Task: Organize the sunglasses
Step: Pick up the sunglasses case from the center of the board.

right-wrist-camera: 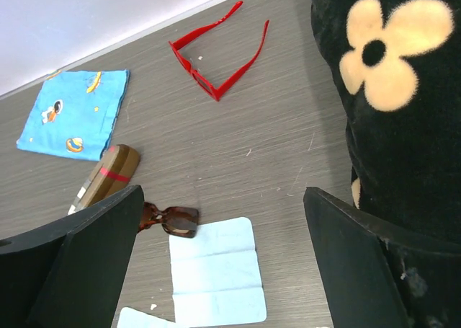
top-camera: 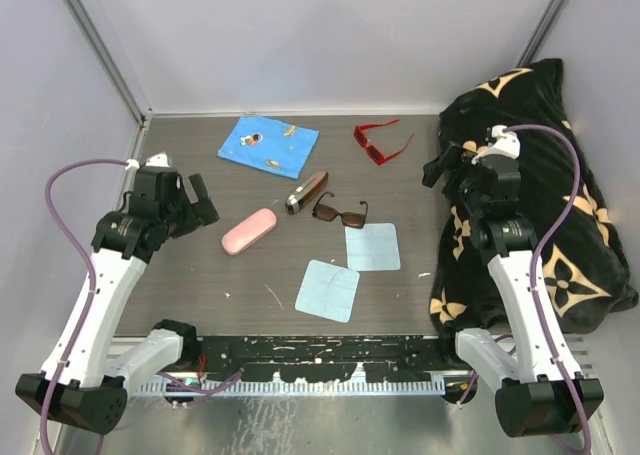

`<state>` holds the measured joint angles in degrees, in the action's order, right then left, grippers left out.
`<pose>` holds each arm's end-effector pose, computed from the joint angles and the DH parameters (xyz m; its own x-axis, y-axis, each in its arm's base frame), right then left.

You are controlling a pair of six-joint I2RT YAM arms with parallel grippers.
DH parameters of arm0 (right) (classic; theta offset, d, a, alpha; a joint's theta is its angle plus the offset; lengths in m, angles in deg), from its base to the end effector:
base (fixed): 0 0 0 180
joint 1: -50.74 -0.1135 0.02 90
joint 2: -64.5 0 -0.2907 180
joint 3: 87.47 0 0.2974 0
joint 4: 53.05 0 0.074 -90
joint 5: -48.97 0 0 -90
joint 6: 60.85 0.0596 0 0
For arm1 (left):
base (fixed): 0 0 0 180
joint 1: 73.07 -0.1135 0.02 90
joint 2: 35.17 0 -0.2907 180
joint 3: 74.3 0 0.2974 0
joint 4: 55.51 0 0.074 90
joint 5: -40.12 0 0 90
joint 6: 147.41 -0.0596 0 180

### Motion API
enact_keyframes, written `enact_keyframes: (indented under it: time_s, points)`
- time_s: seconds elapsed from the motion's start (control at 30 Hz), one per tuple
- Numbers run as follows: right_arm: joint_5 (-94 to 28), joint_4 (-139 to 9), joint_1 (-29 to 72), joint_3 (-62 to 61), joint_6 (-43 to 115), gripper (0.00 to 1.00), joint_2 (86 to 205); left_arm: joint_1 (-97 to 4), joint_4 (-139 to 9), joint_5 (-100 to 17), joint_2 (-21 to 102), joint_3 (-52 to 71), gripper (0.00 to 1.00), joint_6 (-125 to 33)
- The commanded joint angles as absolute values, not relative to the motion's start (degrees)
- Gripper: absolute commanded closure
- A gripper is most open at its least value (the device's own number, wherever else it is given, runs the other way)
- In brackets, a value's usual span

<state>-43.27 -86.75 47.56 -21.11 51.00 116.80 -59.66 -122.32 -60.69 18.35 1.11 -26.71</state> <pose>0.2562 0.0119 0.3709 -0.3184 0.3548 -0.8791 0.1076 0.9349 0.3383 0.2137 -0.0394 0.3645 -0.6410 -0.3627 -0.6765 -0.2659 0.9317 -0.2476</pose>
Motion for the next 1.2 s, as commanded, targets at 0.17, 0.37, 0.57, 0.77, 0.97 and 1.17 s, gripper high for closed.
enact_keyframes:
  time_s: [0.17,0.37,0.57,0.77,0.97,1.17]
  points:
    - [-38.8,-88.9,49.6,-13.0,54.5,0.00,121.5,-61.5,-121.7,-60.4,23.2,6.4,0.02,-28.6]
    - [-38.2,-90.0,49.9,-11.8,57.4,0.00,124.9,-61.7,-120.4,-62.9,23.0,5.9,0.02,-29.5]
    - [-31.0,-89.0,50.0,-11.5,56.7,0.00,129.2,-61.9,-118.2,-61.5,21.7,5.7,0.02,-33.0]
    - [-24.3,-88.7,50.0,-11.5,52.8,0.00,133.1,-61.9,-115.0,-57.8,21.4,4.6,0.02,-34.8]
    - [-26.1,-89.4,48.5,-13.3,50.2,0.00,134.9,-61.9,-112.0,-52.8,26.6,5.2,0.02,-35.9]
    - [-29.6,-90.2,43.5,-14.4,48.1,0.00,134.8,-61.9,-107.4,-37.6,33.3,4.9,0.02,-42.6]
